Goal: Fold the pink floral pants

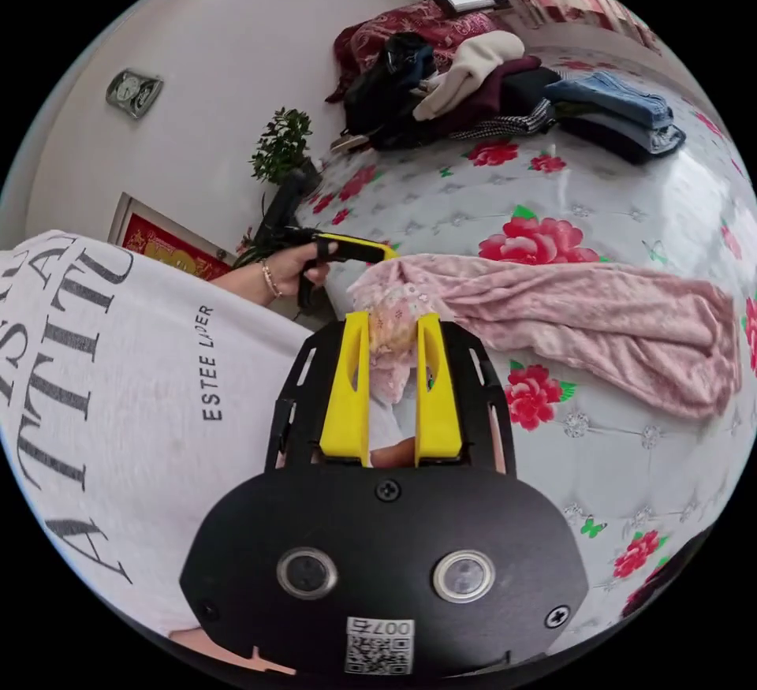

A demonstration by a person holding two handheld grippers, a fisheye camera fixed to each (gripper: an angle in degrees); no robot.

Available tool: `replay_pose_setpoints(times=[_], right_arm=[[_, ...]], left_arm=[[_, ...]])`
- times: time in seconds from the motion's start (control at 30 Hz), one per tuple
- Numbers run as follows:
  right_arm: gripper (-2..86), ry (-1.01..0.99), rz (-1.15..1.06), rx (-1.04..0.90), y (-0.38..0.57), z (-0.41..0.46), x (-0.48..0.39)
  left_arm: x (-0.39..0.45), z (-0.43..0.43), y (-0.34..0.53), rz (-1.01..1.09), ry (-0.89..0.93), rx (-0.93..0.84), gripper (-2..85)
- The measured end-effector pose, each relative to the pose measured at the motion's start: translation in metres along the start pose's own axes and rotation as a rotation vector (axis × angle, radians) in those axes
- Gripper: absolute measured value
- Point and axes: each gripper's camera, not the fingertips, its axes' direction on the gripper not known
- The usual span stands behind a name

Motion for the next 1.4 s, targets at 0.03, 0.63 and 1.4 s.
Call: replay_pose_setpoints(times=[0.03,0.63,1.4], right_arm=[[5.3,0.01,0.017,0.023,0.002,-0.004,0.004],[9.0,0.454,0.492,0.109,-0.045,-0.036,0.218],[-0.2,0.056,-0.103,0.42,0.046,-0.101,0.068]], left_arm=[[-0.009,-0.013,0.011,0.005,-0.023,0.009,1.8],[0.077,0.046,0.008,0.469,0.229,-0.282,6.4],[0.112,-0.096,-0.018,0.712,0.228,0.17,14.5]])
